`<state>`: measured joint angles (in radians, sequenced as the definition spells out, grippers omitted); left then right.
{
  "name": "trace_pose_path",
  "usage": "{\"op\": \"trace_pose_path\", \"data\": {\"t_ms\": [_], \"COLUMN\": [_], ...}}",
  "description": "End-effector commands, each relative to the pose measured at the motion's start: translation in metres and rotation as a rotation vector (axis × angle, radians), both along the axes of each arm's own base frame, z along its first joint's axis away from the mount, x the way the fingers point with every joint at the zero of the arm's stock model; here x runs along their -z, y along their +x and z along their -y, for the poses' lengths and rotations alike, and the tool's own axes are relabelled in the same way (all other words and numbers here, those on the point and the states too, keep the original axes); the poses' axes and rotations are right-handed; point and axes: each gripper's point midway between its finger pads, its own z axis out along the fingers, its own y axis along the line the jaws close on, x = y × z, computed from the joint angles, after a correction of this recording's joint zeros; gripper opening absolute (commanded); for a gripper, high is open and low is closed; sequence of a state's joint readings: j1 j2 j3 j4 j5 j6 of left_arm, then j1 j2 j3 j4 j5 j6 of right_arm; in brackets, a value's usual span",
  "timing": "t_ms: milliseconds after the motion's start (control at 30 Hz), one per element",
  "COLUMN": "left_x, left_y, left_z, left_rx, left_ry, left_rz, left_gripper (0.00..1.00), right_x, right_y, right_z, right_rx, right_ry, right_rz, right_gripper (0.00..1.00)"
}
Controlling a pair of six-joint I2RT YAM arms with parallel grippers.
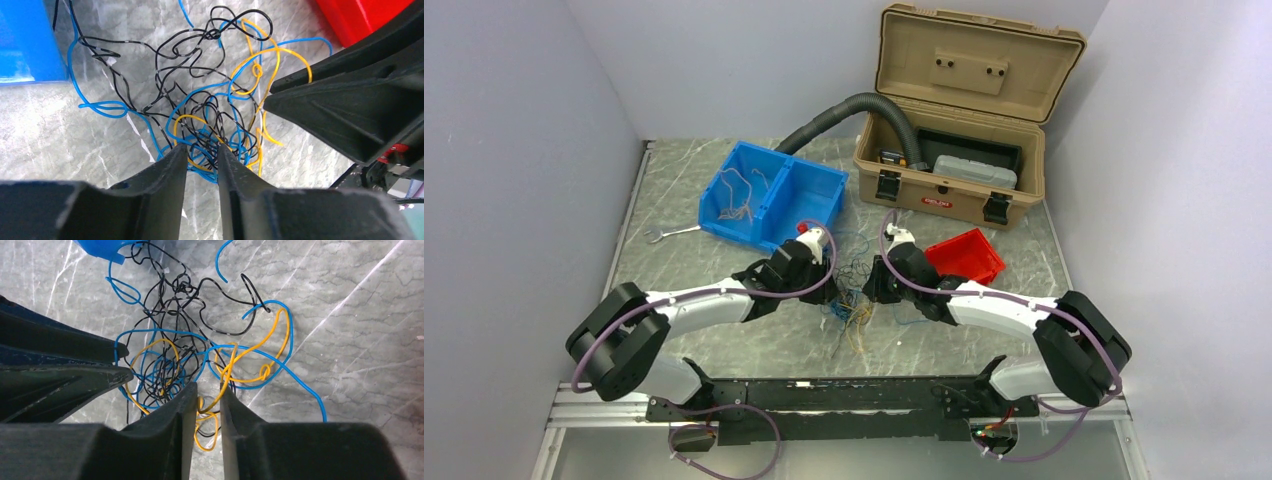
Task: Untangle the cables
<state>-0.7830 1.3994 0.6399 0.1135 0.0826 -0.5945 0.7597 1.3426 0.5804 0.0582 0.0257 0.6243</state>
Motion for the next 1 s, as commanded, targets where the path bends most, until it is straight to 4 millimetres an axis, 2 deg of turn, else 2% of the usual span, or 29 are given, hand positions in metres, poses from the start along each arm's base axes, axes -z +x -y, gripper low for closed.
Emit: {"op": "trace_pose_path", "data": {"t_ms": [0,33,167,200,333,433,533,633,700,733,767,800,867,933,967], "left_x": [-0.011,-0.011,-0.011,-0.012,-0.023,-0.031,-0.035,-0.034,-0.036,-0.037,-0.037,-0.037,-0.035,-0.030,-0.029], "left_y": [0.001,0.000,-0.004,-0.003,-0.003,0.002,0.009,0.012,0.012,0.009,0.008,0.007,0.005,0.003,0.001], "left_z": [0.012,0.012,0.003,-0.002,-0.026,-0.054,-0.086,-0.110,-0.115,-0.113,-0.111,-0.108,-0.103,-0.101,-0.100], "left_rx": [0.014,0.019,0.014,-0.001,-0.041,-0.108,-0.191,-0.251,-0.256,-0.241,-0.226,-0.205,-0.179,-0.164,-0.153], "left_ry": [-0.053,-0.057,-0.025,-0.007,0.053,0.107,0.122,0.087,0.056,0.042,0.031,0.018,0.005,0.004,0.000], "left_rz": [0.008,0.006,0.010,0.015,0.058,0.100,0.112,0.100,0.113,0.122,0.129,0.130,0.125,0.114,0.110], "left_gripper": [0.30,0.24,0.00,0.00,0.00,0.00,0.00,0.00,0.00,0.00,0.00,0.00,0.00,0.00,0.00], "right_x": [-0.014,-0.013,-0.012,-0.012,-0.015,-0.021,-0.035,-0.052,-0.062,-0.068,-0.076,-0.085,-0.103,-0.114,-0.114], "right_y": [0.011,0.012,0.017,0.019,0.030,0.038,0.043,0.044,0.039,0.033,0.025,0.012,-0.013,-0.031,-0.036], "right_z": [-0.002,0.001,0.015,0.020,0.047,0.074,0.096,0.102,0.087,0.070,0.050,0.029,-0.003,-0.023,-0.027], "right_rx": [0.036,0.046,0.095,0.113,0.203,0.282,0.336,0.329,0.223,0.119,-0.001,-0.143,-0.345,-0.461,-0.489], "right_ry": [0.041,0.035,0.014,0.006,-0.044,-0.086,-0.120,-0.128,-0.084,-0.033,0.027,0.099,0.217,0.251,0.225], "right_rz": [0.053,0.055,0.070,0.076,0.092,0.115,0.156,0.195,0.209,0.214,0.226,0.236,0.244,0.254,0.255], "right_gripper": [0.19,0.13,0.03,0.00,0.00,0.00,0.00,0.00,0.00,0.00,0.07,0.08,0.04,0.00,0.10]}}
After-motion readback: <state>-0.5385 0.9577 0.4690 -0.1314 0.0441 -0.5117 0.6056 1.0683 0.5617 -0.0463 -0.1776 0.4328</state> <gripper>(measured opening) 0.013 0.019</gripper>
